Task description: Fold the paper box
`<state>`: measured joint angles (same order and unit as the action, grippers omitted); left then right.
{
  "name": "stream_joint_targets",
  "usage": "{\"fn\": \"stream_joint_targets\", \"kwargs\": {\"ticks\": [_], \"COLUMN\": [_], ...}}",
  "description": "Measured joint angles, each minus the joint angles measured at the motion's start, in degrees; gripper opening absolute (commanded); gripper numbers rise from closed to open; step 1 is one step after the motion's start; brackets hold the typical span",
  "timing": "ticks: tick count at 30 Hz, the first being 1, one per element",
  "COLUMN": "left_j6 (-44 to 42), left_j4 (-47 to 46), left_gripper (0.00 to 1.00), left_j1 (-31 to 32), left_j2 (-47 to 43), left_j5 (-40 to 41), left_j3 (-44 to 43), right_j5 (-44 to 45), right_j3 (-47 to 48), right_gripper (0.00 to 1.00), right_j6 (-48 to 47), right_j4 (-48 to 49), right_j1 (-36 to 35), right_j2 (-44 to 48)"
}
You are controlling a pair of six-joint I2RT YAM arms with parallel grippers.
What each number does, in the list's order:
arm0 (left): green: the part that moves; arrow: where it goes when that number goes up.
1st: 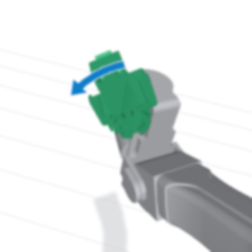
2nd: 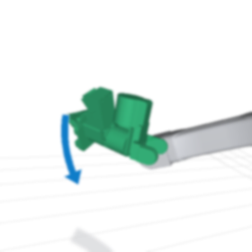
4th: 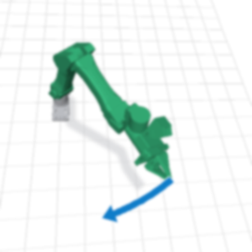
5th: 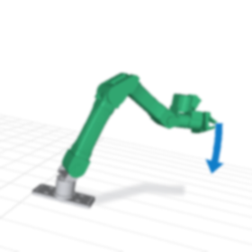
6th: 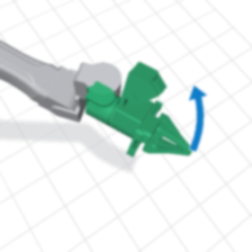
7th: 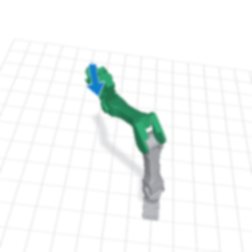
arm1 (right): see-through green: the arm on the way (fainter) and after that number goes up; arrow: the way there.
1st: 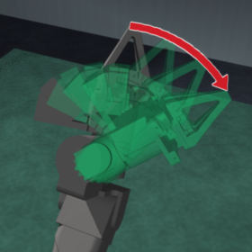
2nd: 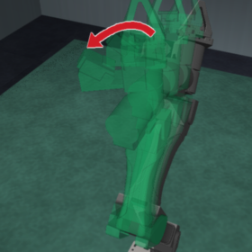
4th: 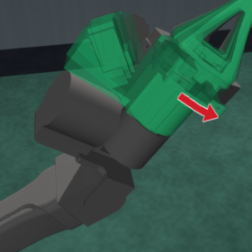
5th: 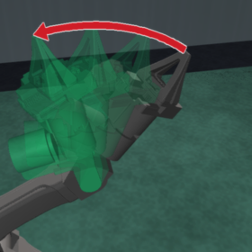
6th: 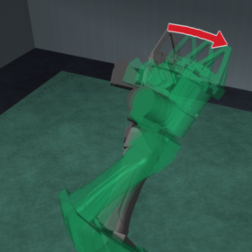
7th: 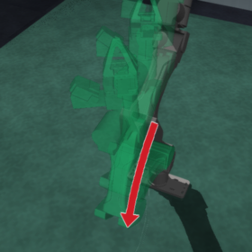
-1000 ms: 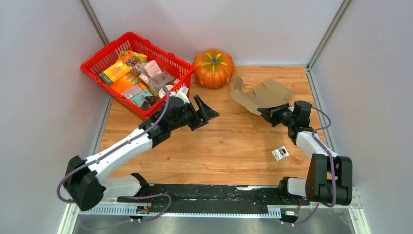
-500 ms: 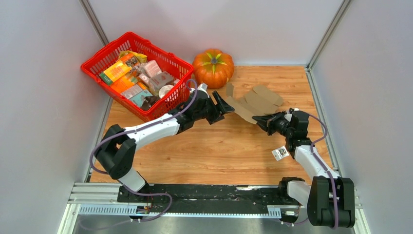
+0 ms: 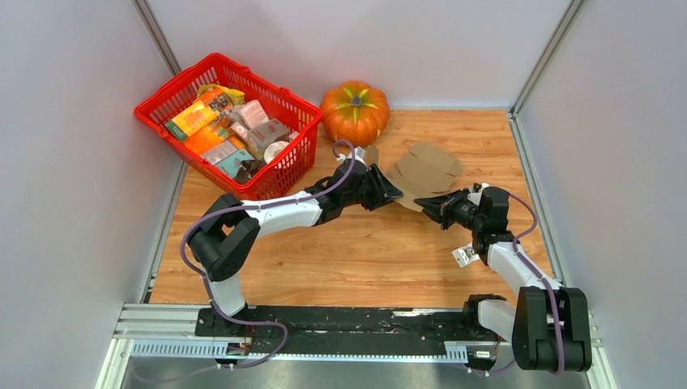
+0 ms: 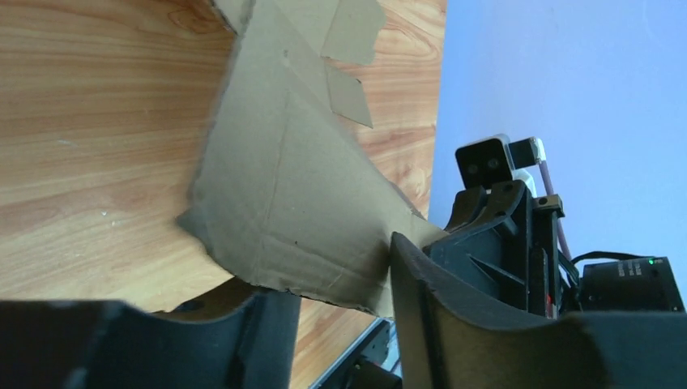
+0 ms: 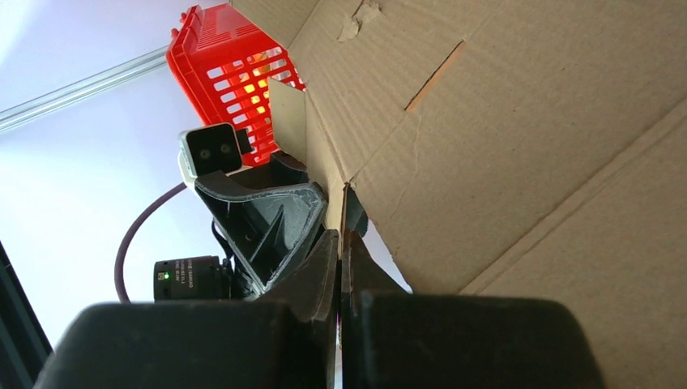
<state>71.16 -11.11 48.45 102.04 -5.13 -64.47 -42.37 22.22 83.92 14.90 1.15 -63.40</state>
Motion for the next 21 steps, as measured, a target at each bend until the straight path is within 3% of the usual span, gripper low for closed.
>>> {"fn": "stream_joint_targets", "kwargs": {"ticks": [3,4,6,7,8,10,14,21], "left_j6": [0.2,0.2,-0.2,-0.8,-1.4,-3.1,-8.3,-20.6], "left_j4": [-1.0,-1.6,-2.6,-2.6,-2.5,-1.3,5.3,21.7], "left_gripper": [0.33,0.27,0.21,0.14,0.12,0.05,0.02,0.00], "left_j1": [0.3,0.3,0.5,0.5,0.5,0.5,0.5,0.5], "left_j2": [0.1,0.1,0.1,0.1,0.1,0.0,-1.8,-10.3], "left_j5": [0.4,0.5,1.0,1.4,1.8,2.6,3.5,4.2], "left_j3": [0.0,0.0,0.0,0.0,0.1,0.1,0.0,-0.5], "right_j5": [-0.2,-0.2,-0.3,-0.4,-0.5,-0.1,2.6,11.4], "right_j3": [-0.2,-0.2,-0.2,-0.1,0.2,2.4,9.4,22.3], "right_gripper": [0.15,0.34,0.59,0.78,0.82,0.87,0.89,0.85], "right_j6": [-0.2,-0.5,-1.7,-3.6,-5.5,-10.9,-22.1,-40.8], "right_j4": [-0.5,-1.0,-2.7,-4.3,-6.3,-14.1,-27.1,-40.0], "right_j1": [0.0,0.0,0.0,-0.1,-0.1,-0.4,-2.8,-15.0], "right_j2": [0.1,0.2,1.0,1.7,2.6,4.5,7.7,14.5]}}
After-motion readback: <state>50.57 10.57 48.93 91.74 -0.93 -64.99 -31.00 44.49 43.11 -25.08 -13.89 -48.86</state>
